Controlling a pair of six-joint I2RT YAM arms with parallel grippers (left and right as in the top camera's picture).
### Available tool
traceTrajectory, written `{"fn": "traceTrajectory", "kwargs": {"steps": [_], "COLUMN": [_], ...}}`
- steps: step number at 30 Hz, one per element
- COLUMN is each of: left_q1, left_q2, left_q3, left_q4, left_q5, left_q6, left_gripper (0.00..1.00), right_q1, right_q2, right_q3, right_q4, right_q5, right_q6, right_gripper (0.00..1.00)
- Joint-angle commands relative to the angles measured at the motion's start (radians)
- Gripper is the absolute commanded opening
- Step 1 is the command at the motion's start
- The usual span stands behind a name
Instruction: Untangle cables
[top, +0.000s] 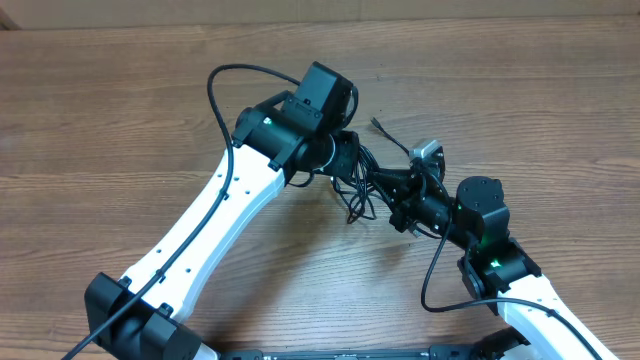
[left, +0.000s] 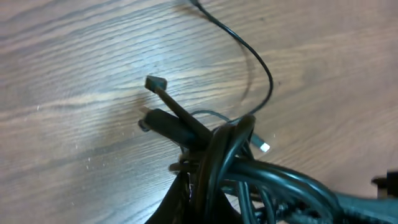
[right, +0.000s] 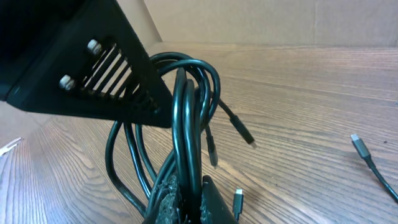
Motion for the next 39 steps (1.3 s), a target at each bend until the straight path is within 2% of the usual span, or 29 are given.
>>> {"fn": "traceTrajectory", "kwargs": {"steps": [1,9,11,15,17,22,24,25,26,27,31,39], "left_q1": [0.032,0.032,0.032,0.032,0.032,0.032,0.032,0.032,0.032,0.032,0.031,0.031], "left_q2": [-0.004,-0.004,-0.004,-0.004,-0.004,-0.004,-0.004,-0.004,-0.004,-0.004,-0.004,-0.004], "left_q3": [0.021,0.021,0.021,0.021,0.021,0.021,0.021,0.021,0.021,0.021,0.021,0.021], "left_q4": [0.009,-0.025,-0.031,-0.036,-0.037,-0.047,-0.051,-0.051,-0.052,-0.051,-0.045,-0.038], "left_q5": [-0.202,-0.270,-0.277,-0.277,-0.275,-0.275,-0.271,-0.261,-0.241,-0.219,-0.122,0.116], "left_q6": [-0.184,-0.427,-0.458,-0.446,-0.373,-0.203,-0.156,-0.131,-0.098,-0.062,0.084,0.482], "left_gripper": [0.05,0.04,0.04,0.04,0.04,0.04,0.04,0.04,0.04,0.04,0.04,0.04], "right_q1": [-0.008,-0.008,-0.008,-0.008,-0.008,-0.008,-0.008,-0.008,-0.008,-0.008,-0.008,-0.008], "right_q2": [-0.011,-0.011,-0.011,-0.011,-0.011,-0.011,-0.011,-0.011,-0.011,-0.011,-0.011,-0.011], "right_q3": [0.007,0.007,0.007,0.007,0.007,0.007,0.007,0.007,0.007,0.007,0.007,0.007], "right_q4": [-0.024,-0.026,-0.026,-0.026,-0.026,-0.025,-0.025,-0.025,-0.025,-0.025,-0.024,-0.023], "right_q5": [-0.005,-0.005,-0.005,-0.004,-0.004,-0.003,-0.001,-0.001,-0.001,-0.001,0.000,-0.001], "right_q6": [-0.009,-0.009,-0.009,-0.009,-0.009,-0.009,-0.009,-0.009,-0.009,-0.009,-0.009,-0.009], "right_gripper": [0.04,0.04,0.04,0.05,0.08,0.40,0.48,0.57,0.94,1.00,1.00,1.00]}}
